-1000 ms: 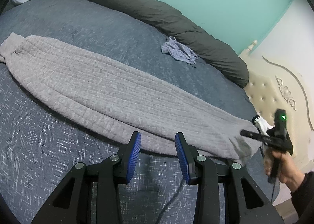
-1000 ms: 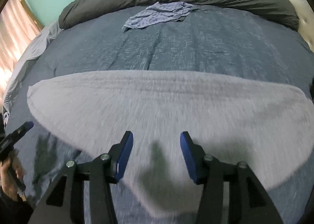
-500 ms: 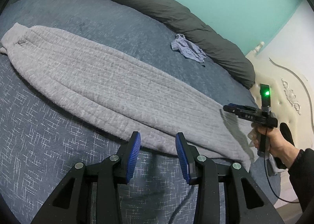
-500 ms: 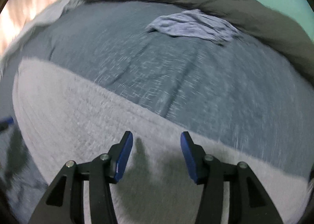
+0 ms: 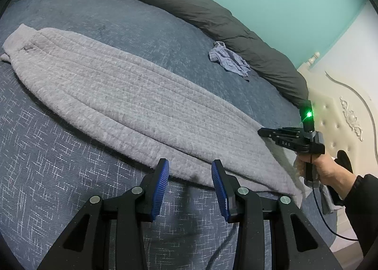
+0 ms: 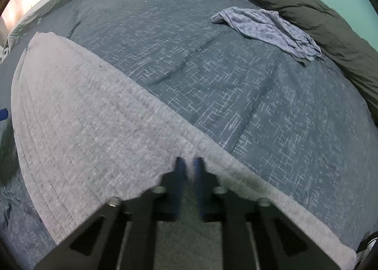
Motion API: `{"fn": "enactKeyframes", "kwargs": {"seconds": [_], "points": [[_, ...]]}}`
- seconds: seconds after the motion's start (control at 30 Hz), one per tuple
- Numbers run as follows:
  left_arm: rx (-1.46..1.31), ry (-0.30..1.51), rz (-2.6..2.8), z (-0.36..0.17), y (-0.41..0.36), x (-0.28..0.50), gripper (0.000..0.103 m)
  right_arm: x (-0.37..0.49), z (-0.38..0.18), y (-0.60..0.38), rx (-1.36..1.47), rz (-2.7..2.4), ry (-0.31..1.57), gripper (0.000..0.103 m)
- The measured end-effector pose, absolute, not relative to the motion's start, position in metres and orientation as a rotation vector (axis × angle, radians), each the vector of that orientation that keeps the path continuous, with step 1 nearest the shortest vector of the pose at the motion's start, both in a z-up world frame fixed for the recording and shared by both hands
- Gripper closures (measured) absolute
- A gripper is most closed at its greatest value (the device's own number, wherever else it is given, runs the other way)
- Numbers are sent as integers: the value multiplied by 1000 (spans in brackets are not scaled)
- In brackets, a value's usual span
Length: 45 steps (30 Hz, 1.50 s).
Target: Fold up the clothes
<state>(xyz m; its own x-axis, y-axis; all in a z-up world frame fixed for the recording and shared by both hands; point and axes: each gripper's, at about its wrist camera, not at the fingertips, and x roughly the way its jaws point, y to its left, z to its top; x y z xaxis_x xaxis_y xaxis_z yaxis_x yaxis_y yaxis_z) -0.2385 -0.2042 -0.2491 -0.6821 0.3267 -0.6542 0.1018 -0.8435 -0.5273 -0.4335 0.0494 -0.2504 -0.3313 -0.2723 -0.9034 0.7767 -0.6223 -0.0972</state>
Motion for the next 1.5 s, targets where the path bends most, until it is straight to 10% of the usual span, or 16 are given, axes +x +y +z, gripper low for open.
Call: {"fn": "enactKeyframes", "kwargs": {"seconds": [0.67,1.5], "points": [[-1188,-833,2649,-252,-210,-241,62,-454,-254,36,1224,-2157,674,101],[-1162,-804,2612,-241,-189,-234,62,-386,-217,212,1319,-2507,108,89]]}}
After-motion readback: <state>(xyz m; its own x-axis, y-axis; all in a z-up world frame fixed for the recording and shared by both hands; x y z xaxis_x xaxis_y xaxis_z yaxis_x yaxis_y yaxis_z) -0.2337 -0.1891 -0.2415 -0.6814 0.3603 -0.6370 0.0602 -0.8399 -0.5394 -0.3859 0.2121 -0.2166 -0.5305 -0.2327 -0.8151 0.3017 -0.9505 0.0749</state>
